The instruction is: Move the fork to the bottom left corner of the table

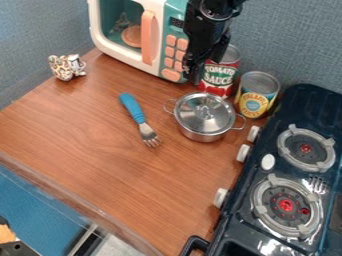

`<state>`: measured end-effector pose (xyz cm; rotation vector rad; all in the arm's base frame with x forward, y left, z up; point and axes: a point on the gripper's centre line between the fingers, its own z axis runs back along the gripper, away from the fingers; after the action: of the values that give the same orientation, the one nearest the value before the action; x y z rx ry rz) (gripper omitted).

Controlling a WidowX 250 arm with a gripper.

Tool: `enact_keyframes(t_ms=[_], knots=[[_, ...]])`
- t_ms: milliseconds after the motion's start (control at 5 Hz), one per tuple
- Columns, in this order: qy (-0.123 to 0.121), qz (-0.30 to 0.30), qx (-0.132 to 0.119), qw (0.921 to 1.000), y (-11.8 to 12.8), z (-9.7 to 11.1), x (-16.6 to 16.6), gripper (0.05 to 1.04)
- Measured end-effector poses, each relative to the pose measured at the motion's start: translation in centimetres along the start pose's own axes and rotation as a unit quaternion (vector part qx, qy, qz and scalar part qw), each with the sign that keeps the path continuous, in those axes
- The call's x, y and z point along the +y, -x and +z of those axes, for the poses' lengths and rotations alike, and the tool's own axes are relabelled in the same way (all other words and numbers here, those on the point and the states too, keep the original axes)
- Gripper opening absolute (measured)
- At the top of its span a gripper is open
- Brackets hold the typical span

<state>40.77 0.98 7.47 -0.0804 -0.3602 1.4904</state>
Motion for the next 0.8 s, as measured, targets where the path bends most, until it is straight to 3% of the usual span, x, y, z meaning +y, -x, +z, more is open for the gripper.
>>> enact_keyframes(t_ms=[200, 800], knots=[[-0.018, -0.005, 0.0, 0.9998, 0.3, -1.4, 0.6, 0.999], [-0.053, -0.014, -0.072, 0.9959, -8.6, -2.6, 2.0, 0.999]])
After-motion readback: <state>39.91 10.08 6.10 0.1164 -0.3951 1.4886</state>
